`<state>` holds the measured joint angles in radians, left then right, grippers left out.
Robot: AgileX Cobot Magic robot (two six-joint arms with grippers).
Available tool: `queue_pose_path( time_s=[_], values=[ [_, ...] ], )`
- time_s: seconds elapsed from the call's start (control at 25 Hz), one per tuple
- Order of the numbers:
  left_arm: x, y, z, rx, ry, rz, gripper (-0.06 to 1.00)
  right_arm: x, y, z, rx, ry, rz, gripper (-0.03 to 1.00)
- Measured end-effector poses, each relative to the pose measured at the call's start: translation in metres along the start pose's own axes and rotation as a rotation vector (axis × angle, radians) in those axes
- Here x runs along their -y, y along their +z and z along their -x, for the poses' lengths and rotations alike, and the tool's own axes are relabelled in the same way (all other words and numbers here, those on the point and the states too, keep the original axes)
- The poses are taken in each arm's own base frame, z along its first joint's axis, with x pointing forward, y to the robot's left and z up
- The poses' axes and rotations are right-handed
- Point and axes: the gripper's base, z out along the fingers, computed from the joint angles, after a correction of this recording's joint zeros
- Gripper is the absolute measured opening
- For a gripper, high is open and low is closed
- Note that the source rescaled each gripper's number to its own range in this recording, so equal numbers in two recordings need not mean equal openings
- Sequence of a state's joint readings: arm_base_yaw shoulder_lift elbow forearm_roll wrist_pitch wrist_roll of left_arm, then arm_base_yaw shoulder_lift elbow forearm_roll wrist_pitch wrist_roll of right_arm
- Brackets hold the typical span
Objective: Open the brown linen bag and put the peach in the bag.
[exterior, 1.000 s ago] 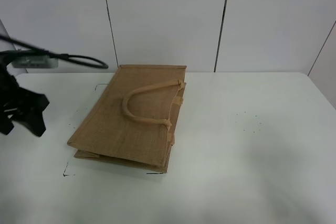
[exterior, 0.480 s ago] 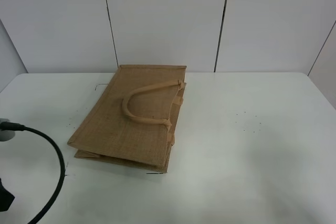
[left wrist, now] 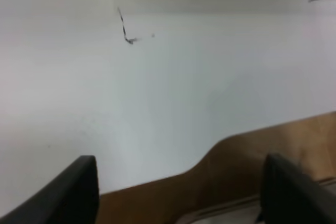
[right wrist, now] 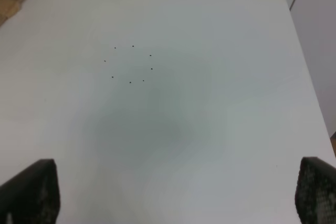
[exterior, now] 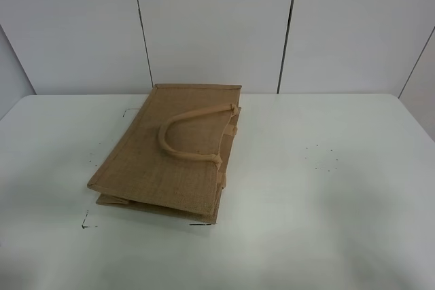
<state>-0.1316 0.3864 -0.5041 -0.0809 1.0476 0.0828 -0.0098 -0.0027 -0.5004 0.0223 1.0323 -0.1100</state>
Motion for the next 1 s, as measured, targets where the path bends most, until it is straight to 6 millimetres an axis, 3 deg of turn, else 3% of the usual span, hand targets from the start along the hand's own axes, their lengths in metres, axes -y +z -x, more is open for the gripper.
queue_pose_path(
  time_s=[0.44,0.84,1.0],
  values=[
    [-0.003,-0.005,-0.004,0.05,-0.065,0.055,0.91,0.0,0.0,0.0,0.0,0.0,0.0,1.0],
    [0.006,-0.034,-0.039,0.365,-0.034,0.094,0.91,0.0,0.0,0.0,0.0,0.0,0.0,1.0],
    [0.007,-0.035,-0.042,0.386,-0.028,0.096,0.91,0.0,0.0,0.0,0.0,0.0,0.0,1.0]
  ],
)
